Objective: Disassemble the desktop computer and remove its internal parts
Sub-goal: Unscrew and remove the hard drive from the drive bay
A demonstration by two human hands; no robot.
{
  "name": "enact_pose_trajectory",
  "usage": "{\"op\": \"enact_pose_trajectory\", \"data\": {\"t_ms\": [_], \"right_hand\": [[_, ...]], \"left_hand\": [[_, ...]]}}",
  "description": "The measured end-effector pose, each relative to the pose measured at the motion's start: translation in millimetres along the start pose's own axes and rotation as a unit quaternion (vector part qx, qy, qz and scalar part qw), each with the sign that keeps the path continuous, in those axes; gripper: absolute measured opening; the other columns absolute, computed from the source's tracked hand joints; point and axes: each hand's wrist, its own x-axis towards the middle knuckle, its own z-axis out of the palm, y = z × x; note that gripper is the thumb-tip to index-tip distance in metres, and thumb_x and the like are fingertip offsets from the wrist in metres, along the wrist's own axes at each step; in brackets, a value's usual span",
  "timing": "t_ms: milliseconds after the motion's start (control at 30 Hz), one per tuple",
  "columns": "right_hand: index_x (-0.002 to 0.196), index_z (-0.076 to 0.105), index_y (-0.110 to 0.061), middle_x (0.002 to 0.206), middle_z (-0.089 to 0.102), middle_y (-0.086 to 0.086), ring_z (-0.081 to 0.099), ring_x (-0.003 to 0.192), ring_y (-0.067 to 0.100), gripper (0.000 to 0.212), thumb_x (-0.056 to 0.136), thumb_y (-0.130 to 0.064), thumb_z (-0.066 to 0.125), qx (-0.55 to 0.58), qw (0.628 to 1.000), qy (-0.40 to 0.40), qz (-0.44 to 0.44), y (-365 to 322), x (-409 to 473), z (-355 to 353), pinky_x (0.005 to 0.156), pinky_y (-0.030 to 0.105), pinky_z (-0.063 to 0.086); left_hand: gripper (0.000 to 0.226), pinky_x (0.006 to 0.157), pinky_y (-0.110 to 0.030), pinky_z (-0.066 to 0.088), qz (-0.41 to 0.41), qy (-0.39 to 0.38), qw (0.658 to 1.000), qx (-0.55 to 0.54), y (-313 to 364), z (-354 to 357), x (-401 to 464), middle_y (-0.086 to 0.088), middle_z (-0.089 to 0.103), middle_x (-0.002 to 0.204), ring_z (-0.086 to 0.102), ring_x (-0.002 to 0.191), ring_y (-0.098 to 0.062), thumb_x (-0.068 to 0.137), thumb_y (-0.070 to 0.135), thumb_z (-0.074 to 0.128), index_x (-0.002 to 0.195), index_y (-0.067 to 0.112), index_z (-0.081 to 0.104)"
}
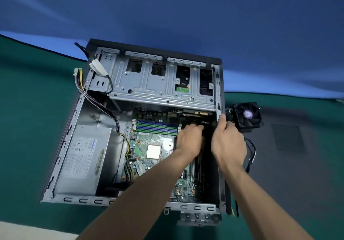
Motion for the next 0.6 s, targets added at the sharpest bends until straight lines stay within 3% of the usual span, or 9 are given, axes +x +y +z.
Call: {"op": "enact_pose_trajectory", "data": {"t_ms": [100, 167, 267, 367, 467, 600], "right_hand": [[0.084, 0.046, -0.018, 0.079, 0.052, 0.006, 0.041, 0.073, 0.026, 0.046, 0.099, -0.05, 0.017, -0.006, 1.0, -0.004, 0.009, 0, 1, 0, 0.068, 0.037, 0.031], [0.081, 0.043, -0.018, 0.076, 0.048, 0.004, 0.04, 0.072, 0.026, 0.045, 0.099, -0.05, 0.017, -0.01, 1.0, -0.007, 0.01, -1, 0, 0, 0.067, 0.037, 0.03], [0.082, 0.043, -0.019, 0.082, 0.057, 0.009, 0.04, 0.073, 0.026, 0.044, 0.099, -0.05, 0.017, -0.009, 1.0, -0.007, 0.011, -2, 0, 0, 0.068, 0.037, 0.03], [0.082, 0.044, -0.019, 0.094, 0.065, 0.015, 0.04, 0.074, 0.025, 0.043, 0.098, -0.05, 0.017, -0.011, 1.0, -0.009, 0.012, -2, 0, -1, 0.068, 0.036, 0.03], [0.082, 0.044, -0.019, 0.094, 0.065, 0.014, 0.04, 0.073, 0.025, 0.044, 0.099, -0.049, 0.018, -0.01, 1.0, -0.014, 0.014, -2, 0, 0, 0.067, 0.036, 0.03], [0.082, 0.044, -0.019, 0.094, 0.065, 0.015, 0.04, 0.073, 0.025, 0.043, 0.099, -0.049, 0.018, -0.012, 1.0, -0.013, 0.014, -3, 1, 0, 0.067, 0.036, 0.029]], "left_hand": [[0.021, 0.069, -0.034, 0.038, -0.008, 0.006, 1.0, -0.01, -1, 1, 4, -0.012, 0.063, 0.096, 0.058, 0.09, -0.03, 0.088, 0.003, 0.051, 0.104, 0.011, 0.061], [0.015, 0.065, -0.034, 0.036, 0.003, -0.003, 1.0, -0.014, -2, 1, 6, -0.011, 0.063, 0.089, 0.059, 0.084, -0.031, 0.087, 0.003, 0.05, 0.091, 0.012, 0.06], [0.016, 0.06, -0.032, 0.033, 0.025, -0.019, 0.999, -0.03, -6, -1, 8, -0.009, 0.058, 0.075, 0.057, 0.072, -0.032, 0.082, 0.003, 0.047, 0.072, 0.014, 0.051], [0.016, 0.062, -0.034, 0.039, 0.043, -0.013, 0.998, -0.033, -12, 2, 7, -0.009, 0.058, 0.072, 0.052, 0.065, -0.029, 0.084, 0.004, 0.048, 0.071, 0.013, 0.051], [0.021, 0.059, -0.034, 0.039, 0.055, -0.004, 0.998, -0.037, -12, 4, 7, -0.001, 0.046, 0.066, 0.043, 0.059, -0.024, 0.083, 0.003, 0.045, 0.068, 0.017, 0.041], [0.022, 0.055, -0.033, 0.037, 0.104, -0.012, 0.995, -0.002, -9, 6, 8, -0.005, 0.053, 0.074, 0.054, 0.06, -0.032, 0.086, 0.007, 0.047, 0.079, 0.023, 0.034]]}}
